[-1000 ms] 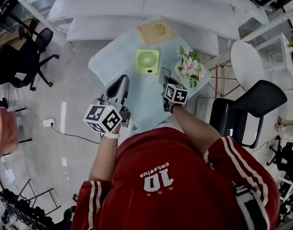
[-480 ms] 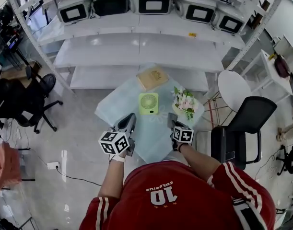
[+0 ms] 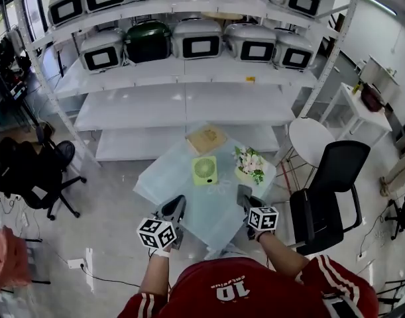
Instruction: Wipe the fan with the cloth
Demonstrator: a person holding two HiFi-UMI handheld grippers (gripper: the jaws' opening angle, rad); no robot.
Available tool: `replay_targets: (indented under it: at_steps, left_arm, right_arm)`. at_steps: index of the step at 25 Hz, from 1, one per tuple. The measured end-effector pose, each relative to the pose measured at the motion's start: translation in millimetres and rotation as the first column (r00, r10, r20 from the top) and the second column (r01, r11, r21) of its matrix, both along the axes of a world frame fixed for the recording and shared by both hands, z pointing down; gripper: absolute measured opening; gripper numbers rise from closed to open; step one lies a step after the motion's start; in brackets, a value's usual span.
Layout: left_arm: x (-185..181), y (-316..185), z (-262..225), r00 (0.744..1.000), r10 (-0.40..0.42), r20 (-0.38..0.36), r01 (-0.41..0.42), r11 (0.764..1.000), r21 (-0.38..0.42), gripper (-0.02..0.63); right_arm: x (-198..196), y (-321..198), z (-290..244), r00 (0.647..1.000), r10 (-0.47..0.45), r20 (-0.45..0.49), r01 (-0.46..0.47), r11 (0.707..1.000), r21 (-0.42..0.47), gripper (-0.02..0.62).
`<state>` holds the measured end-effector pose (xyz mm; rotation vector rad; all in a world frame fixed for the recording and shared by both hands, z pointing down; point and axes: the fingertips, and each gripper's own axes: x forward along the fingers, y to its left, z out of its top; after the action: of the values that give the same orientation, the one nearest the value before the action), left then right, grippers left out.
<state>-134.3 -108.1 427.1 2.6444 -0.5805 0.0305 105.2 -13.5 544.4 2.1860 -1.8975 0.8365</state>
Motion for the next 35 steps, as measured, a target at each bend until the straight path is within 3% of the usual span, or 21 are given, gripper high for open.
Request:
replay_targets:
  at_steps: [6,16,26,35]
  left_arm:
    - [-55.5,18.2,-19.5,0.997,-0.078,-0.018,0.078,0.997,0.012,-0.002]
    - [-109.7,48.0,-89.7,0.986,-0.143,-0.085,0.155,0.976,0.155,-0.002]
    - [-99.1,48.7,-126.9,0.985,-0.138,-0.103,0.161,0.953,0.256,-0.002]
    - [-74.1,62.2,-128.0,0.992,-0.084,-0.095,0.109,0.948,0.300,-0.003]
  right_arm:
    - [-33.5,31.7,-62.4,0.998,-0.061,-0.034,0.065,0.991,0.113,0.020]
    - [-43.1,59.7,-174.8,0.990,-0.094,-0.104,0.122,0.942,0.313,0.020]
    - [-49.1,66.4,-227.7,0.988,-0.045,-0.146,0.106,0.889,0.444,0.020]
    - [-71.2,73.6,-235.0,0.979,-0.064,-0.193,0.144,0.887,0.438,0.017]
